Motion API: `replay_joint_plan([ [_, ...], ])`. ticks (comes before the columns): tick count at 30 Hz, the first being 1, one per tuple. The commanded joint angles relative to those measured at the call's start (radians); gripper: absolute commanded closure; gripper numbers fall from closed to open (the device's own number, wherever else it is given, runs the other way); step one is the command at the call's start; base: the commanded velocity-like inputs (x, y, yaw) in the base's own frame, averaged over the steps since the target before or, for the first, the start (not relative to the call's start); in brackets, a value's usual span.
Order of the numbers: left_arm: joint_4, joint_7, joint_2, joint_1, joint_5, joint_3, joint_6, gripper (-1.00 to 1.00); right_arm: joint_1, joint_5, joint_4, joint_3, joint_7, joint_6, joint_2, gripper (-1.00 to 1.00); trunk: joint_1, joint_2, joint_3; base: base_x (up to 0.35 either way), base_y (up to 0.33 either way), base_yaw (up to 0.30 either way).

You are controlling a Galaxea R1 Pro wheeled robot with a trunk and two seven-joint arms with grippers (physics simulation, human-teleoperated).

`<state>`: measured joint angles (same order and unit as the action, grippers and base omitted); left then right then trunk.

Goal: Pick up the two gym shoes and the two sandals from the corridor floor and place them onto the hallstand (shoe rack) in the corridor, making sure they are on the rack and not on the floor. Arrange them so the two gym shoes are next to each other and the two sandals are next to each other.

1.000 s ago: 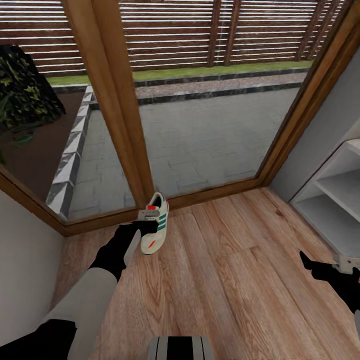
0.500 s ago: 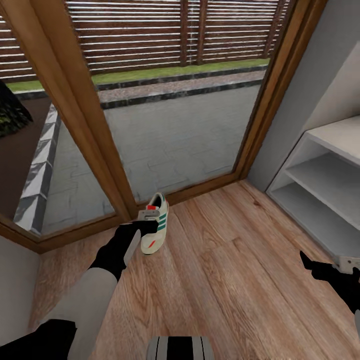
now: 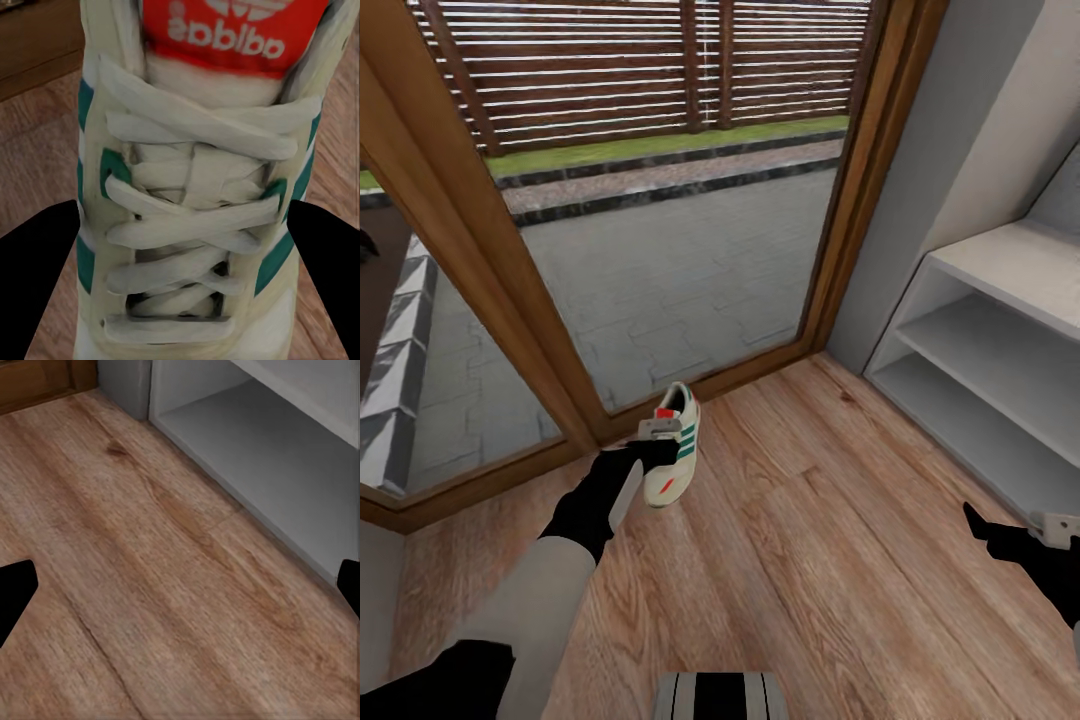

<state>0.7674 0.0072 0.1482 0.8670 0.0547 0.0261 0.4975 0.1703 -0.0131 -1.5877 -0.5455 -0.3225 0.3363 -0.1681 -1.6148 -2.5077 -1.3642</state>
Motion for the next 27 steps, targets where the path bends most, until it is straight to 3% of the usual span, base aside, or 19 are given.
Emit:
replay_joint_plan([
  [1, 0.0, 0.0, 0.0, 0.0, -0.001, 0.0, -0.001, 1.0, 0.0, 0.0, 0.0, 0.0, 0.0, 0.0, 0.0, -1.0, 0.0, 0.0, 0.0, 0.0, 0.0, -0.044],
  [8, -0.008, -0.009, 0.006, -0.067, -0.002, 0.019, -0.124, 1.0, -0.002, 0.002, -0.001, -0.002, -0.001, -0.002, 0.001, -1.0, 0.0, 0.0, 0.0, 0.0, 0.0, -0.02],
  [15, -0.004, -0.018, 0.007, -0.199, -0.002, 0.121, -0.2, 1.0, -0.015, 0.003, 0.014, -0.008, 0.004, -0.011, 0.003, -1.0, 0.0, 0.0, 0.0, 0.0, 0.0, -0.005],
  [16, -0.004, -0.018, 0.007, -0.199, -0.002, 0.121, -0.2, 1.0, -0.015, 0.003, 0.014, -0.008, 0.004, -0.011, 0.003, -1.0, 0.0, 0.0, 0.0, 0.0, 0.0, -0.002],
  [18, -0.004, -0.019, 0.007, -0.224, 0.001, 0.147, -0.207, 1.0, -0.021, 0.005, 0.031, -0.034, 0.006, -0.013, 0.003, -1.0, 0.0, 0.0, 0.0, 0.0, 0.0, -0.002],
  [23, -0.003, -0.022, 0.008, -0.287, 0.004, 0.181, -0.239, 1.0, -0.03, 0.014, 0.066, -0.154, -0.012, -0.019, 0.009, -1.0, 0.0, 0.0, 0.0, 0.0, 0.0, 0.0],
  [27, -0.003, -0.022, 0.009, -0.321, 0.004, 0.19, -0.269, 1.0, -0.034, 0.013, 0.094, -0.194, -0.05, -0.039, 0.027, -1.0, 0.0, 0.0, 0.001, 0.0, 0.0, -0.046],
])
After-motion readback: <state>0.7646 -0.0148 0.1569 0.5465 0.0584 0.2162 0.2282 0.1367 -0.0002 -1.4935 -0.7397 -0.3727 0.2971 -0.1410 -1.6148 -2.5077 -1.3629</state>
